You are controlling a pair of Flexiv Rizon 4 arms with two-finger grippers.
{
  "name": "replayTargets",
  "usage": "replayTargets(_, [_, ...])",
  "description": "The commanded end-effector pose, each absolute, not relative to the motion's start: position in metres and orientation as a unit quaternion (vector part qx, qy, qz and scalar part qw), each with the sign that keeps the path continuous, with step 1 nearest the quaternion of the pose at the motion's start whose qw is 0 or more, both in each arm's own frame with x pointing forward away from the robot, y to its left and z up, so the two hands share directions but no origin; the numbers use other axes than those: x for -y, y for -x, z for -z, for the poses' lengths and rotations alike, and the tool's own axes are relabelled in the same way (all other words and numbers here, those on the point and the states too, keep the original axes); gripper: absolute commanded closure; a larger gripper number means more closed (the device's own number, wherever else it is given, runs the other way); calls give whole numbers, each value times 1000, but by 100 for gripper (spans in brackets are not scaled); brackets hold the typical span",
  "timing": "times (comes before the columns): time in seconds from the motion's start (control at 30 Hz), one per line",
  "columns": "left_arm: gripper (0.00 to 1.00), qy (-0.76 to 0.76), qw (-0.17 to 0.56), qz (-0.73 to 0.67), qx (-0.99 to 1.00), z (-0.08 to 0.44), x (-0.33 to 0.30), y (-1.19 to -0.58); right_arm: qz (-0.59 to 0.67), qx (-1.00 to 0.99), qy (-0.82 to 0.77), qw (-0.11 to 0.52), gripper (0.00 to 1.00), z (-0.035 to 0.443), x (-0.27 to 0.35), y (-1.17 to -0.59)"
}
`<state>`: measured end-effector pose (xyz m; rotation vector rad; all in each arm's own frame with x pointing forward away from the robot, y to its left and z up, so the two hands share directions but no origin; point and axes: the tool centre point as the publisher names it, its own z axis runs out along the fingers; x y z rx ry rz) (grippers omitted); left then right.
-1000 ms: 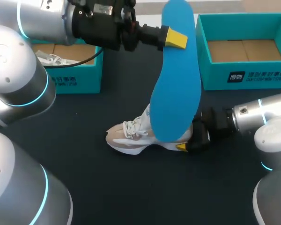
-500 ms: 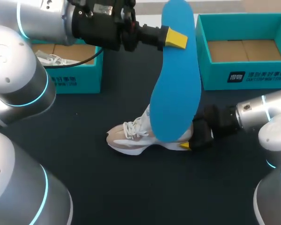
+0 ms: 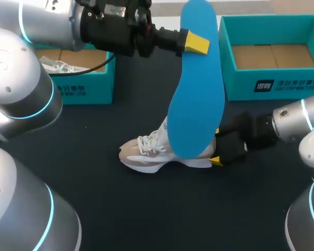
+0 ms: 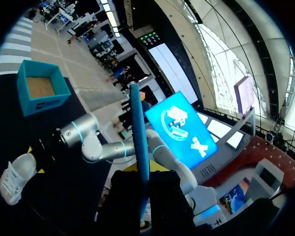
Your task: Take the shoe out of the shoebox, open the shoe tongue, remove and reinsert the insole, then place the shoe into the shoebox
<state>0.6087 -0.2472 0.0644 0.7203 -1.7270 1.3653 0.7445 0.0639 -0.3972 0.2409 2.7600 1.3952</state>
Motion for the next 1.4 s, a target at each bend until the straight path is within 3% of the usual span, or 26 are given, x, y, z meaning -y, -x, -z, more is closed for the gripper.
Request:
replayTargets(0.03, [100,-285,401,-540,682,-63,248,-608,-405,-911,-82,9,0,374,-53,-740])
replayTargets(0.43, [100,-285,401,-540,682,-63,248,-608,-257,-961,-101,-6,0,347,-57,-744])
replayTargets(0.9, [100,-285,401,-540,682,-63,248,-608,-254,-962,-96,-7,0,347,-58,-744])
replayTargets(1.17, [100,-285,401,-540,682,-63,248,-608,-179,-980,-86,-30,0,339,-67,-742])
replayTargets(1.4, [100,-285,401,-540,682,-63,248,-608,-129,-987,-92,-11,0,336,-78,-741])
